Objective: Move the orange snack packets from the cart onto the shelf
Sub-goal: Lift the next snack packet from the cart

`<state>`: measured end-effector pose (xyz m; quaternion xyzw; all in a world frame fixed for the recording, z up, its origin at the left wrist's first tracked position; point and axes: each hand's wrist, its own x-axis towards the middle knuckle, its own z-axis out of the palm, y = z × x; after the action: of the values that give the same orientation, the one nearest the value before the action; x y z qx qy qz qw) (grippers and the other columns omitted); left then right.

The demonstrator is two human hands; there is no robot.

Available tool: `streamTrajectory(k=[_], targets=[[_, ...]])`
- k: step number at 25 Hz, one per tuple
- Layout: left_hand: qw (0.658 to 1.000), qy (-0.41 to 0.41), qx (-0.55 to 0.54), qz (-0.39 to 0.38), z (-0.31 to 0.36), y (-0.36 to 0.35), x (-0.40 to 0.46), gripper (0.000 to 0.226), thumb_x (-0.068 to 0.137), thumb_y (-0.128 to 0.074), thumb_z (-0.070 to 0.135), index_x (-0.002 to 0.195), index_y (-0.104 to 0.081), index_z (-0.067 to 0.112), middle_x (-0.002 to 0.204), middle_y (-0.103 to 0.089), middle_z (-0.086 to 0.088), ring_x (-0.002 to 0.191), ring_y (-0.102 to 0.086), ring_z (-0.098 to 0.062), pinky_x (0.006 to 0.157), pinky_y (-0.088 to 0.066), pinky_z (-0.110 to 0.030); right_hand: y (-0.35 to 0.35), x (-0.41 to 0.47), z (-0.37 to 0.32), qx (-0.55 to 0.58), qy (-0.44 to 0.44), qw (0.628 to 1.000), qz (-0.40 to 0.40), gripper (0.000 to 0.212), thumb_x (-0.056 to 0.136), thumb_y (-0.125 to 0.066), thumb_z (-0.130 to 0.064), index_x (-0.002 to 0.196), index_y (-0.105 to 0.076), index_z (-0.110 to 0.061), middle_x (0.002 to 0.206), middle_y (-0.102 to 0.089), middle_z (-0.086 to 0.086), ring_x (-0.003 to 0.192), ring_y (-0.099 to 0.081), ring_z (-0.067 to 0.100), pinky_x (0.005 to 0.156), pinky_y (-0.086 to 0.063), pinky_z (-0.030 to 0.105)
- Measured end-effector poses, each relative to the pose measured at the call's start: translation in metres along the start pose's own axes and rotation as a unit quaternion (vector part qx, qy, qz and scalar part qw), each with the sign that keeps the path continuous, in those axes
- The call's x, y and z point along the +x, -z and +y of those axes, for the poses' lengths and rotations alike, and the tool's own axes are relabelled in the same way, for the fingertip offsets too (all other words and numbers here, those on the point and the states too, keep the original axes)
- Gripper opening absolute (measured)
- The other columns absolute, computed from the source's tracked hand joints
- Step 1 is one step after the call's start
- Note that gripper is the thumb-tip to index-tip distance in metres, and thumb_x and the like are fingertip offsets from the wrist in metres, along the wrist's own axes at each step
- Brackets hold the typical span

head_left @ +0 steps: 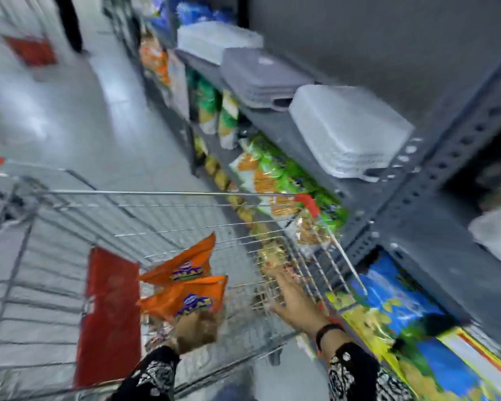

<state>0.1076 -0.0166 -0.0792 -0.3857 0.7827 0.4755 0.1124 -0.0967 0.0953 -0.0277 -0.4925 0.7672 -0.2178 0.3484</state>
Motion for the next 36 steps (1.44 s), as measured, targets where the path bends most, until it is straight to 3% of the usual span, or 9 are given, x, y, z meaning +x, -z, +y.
streamTrajectory(k=[6, 11, 15, 18, 23, 25, 28, 31, 36], targets=[[0.967, 0.247, 0.028, 0.047, -0.094, 0.016, 0.007, 0.073, 0.073, -0.068, 0.037, 0.127, -0.031, 0.003, 0.135, -0.046, -0.017, 0.123, -0.045, -0.028, 0.096, -0.037, -0.030, -0.089, 0.080, 0.003, -0.067, -0.101, 0.974, -0.193, 0.091, 0.078, -0.065, -0.018, 0.141, 0.000, -0.011, 0.154, -0.007, 0.011, 0.141, -0.012, 0.025, 0.114, -0.018, 0.032], [0.962, 0.193, -0.173, 0.086, -0.113, -0.001, 0.047, 0.074, 0.056, -0.083, 0.007, 0.120, -0.046, 0.002, 0.119, -0.058, -0.018, 0.111, -0.052, -0.030, 0.088, -0.045, -0.034, -0.134, 0.118, 0.020, -0.010, -0.117, 0.965, -0.236, 0.095, 0.065, -0.077, -0.012, 0.138, -0.017, -0.018, 0.149, -0.023, 0.007, 0.136, -0.024, 0.024, 0.112, -0.023, 0.035], [0.925, 0.144, -0.313, 0.162, -0.109, -0.009, 0.065, 0.055, 0.058, -0.071, -0.018, 0.096, -0.053, 0.016, 0.083, -0.059, 0.010, 0.082, -0.059, -0.020, 0.058, -0.050, -0.006, -0.147, 0.135, 0.020, 0.057, -0.127, 0.972, -0.190, 0.043, 0.077, -0.065, -0.006, 0.114, -0.049, -0.017, 0.115, -0.059, 0.002, 0.106, -0.049, 0.014, 0.087, -0.039, 0.011], [0.915, 0.133, -0.329, 0.190, -0.108, -0.007, 0.067, 0.055, 0.054, -0.078, -0.011, 0.093, -0.058, 0.022, 0.087, -0.064, 0.004, 0.087, -0.061, -0.024, 0.071, -0.055, -0.026, -0.146, 0.139, 0.022, 0.066, -0.118, 0.980, -0.148, 0.029, 0.076, -0.066, -0.006, 0.104, -0.061, -0.009, 0.111, -0.066, 0.012, 0.097, -0.056, 0.013, 0.089, -0.044, 0.024], [0.936, 0.161, -0.286, 0.125, -0.081, -0.001, 0.059, 0.084, 0.021, -0.085, 0.043, 0.098, -0.064, 0.017, 0.103, -0.071, -0.011, 0.093, -0.065, -0.028, 0.084, -0.054, -0.051, -0.096, 0.105, 0.008, 0.070, -0.096, 0.983, -0.138, 0.038, 0.075, -0.069, -0.013, 0.111, -0.059, -0.013, 0.119, -0.064, 0.011, 0.111, -0.057, 0.025, 0.100, -0.042, 0.035], [0.943, 0.113, -0.288, 0.121, -0.044, 0.003, 0.053, 0.082, 0.025, -0.086, 0.038, 0.101, -0.061, 0.019, 0.104, -0.070, -0.009, 0.093, -0.066, -0.024, 0.088, -0.053, -0.052, -0.053, 0.075, -0.004, 0.068, -0.071, 0.990, -0.099, 0.043, 0.076, -0.067, -0.029, 0.115, -0.056, -0.012, 0.122, -0.061, 0.010, 0.113, -0.055, 0.022, 0.098, -0.041, 0.032], [0.947, -0.013, -0.292, 0.132, 0.047, 0.023, 0.026, 0.097, 0.030, -0.091, 0.034, 0.115, -0.050, 0.014, 0.104, -0.068, -0.002, 0.090, -0.067, -0.011, 0.086, -0.056, -0.038, 0.010, 0.020, -0.013, 0.107, -0.047, 0.993, 0.025, 0.090, 0.047, -0.058, -0.078, 0.110, -0.058, -0.013, 0.106, -0.062, -0.002, 0.098, -0.054, 0.008, 0.084, -0.040, 0.021], [0.941, -0.118, -0.300, 0.107, 0.129, 0.028, 0.010, 0.070, 0.053, -0.083, 0.002, 0.112, -0.045, 0.013, 0.086, -0.062, 0.013, 0.067, -0.062, 0.006, 0.058, -0.049, -0.002, 0.063, -0.030, -0.011, 0.105, -0.050, 0.982, 0.147, 0.065, 0.064, -0.068, -0.056, 0.113, -0.055, -0.015, 0.104, -0.061, -0.004, 0.096, -0.056, 0.010, 0.084, -0.046, 0.027], [0.926, -0.276, -0.249, 0.064, 0.266, -0.002, -0.013, 0.070, 0.056, -0.083, 0.012, 0.112, -0.042, 0.020, 0.097, -0.060, 0.010, 0.088, -0.057, -0.001, 0.066, -0.046, -0.012, 0.145, -0.142, 0.008, 0.127, -0.059, 0.919, 0.369, 0.018, 0.075, -0.069, -0.018, 0.091, -0.061, -0.022, 0.091, -0.070, -0.002, 0.091, -0.065, 0.019, 0.073, -0.051, 0.023]])
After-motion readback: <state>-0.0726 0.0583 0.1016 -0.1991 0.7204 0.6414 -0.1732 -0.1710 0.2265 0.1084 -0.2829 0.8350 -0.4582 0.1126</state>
